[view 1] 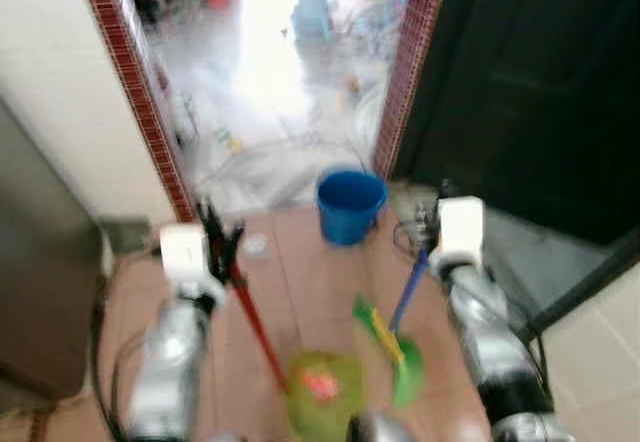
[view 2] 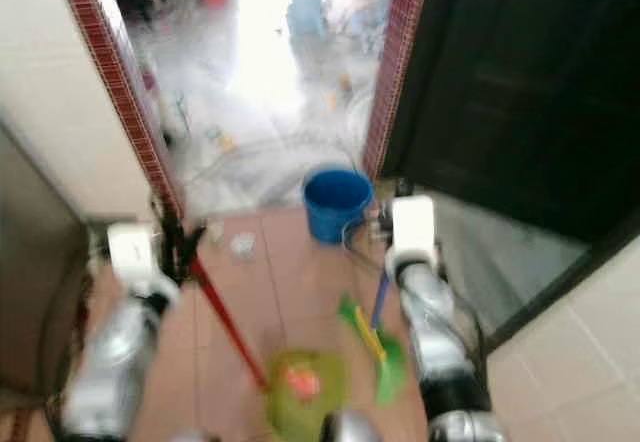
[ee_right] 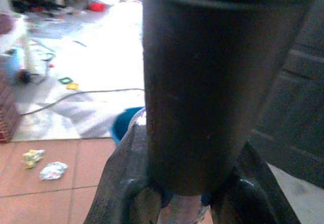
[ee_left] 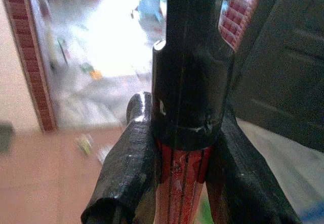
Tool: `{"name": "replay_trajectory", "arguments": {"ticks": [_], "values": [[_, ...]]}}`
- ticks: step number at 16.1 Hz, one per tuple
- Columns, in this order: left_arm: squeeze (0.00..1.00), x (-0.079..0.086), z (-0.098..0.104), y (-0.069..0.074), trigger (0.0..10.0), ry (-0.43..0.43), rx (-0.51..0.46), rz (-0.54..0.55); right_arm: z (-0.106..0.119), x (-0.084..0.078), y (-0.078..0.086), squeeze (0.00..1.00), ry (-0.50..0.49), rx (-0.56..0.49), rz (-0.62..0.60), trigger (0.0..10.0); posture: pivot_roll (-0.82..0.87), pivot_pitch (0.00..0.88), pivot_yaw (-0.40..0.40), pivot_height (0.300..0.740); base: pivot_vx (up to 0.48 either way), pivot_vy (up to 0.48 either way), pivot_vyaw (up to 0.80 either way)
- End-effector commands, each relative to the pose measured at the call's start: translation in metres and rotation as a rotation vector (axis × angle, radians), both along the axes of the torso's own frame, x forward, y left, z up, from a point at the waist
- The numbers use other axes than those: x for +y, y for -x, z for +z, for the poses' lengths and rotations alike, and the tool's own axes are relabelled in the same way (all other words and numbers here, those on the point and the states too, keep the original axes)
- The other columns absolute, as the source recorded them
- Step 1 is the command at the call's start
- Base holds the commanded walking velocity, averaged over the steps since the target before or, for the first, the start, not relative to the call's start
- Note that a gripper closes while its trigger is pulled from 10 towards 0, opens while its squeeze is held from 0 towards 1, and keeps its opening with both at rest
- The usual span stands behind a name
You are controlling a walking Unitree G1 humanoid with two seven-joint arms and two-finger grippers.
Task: Sweep floor
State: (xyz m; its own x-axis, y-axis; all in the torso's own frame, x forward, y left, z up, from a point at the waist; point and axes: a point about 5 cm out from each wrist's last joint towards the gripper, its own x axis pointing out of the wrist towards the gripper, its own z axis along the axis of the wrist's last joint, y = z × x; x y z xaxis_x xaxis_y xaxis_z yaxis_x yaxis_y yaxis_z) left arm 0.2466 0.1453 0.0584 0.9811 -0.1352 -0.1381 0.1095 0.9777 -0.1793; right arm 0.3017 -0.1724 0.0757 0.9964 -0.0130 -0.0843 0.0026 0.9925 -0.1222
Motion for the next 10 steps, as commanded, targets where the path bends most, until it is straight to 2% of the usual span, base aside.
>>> {"name": "replay_trajectory", "arguments": {"ticks": [1,4,7,10], "values": [[0.0,0.009,0.026,-0.01,10.0,-0.031,-0.112,0.035,0.002,0.003,-0.006,0.0,-0.007,0.006,-0.013,10.0,-0.01,0.0,-0.048,0.74,0.0,0.0,0.0],[0.0,0.014,0.041,-0.017,10.0,-0.028,-0.154,0.063,0.008,0.013,-0.009,0.0,0.019,-0.02,0.05,10.0,-0.01,0.0,-0.039,0.74,0.0,0.0,0.0],[0.0,0.015,0.04,-0.016,10.0,-0.027,-0.144,0.057,0.005,0.009,-0.003,0.0,0.031,-0.015,0.026,10.0,-0.04,0.0,-0.031,0.74,0.0,0.0,0.0],[0.0,0.014,0.037,-0.015,10.0,-0.016,-0.125,0.039,0.0,0.002,0.002,0.0,0.045,-0.011,-0.015,10.0,-0.04,0.0,-0.024,0.74,0.292,0.0,0.0]]}}
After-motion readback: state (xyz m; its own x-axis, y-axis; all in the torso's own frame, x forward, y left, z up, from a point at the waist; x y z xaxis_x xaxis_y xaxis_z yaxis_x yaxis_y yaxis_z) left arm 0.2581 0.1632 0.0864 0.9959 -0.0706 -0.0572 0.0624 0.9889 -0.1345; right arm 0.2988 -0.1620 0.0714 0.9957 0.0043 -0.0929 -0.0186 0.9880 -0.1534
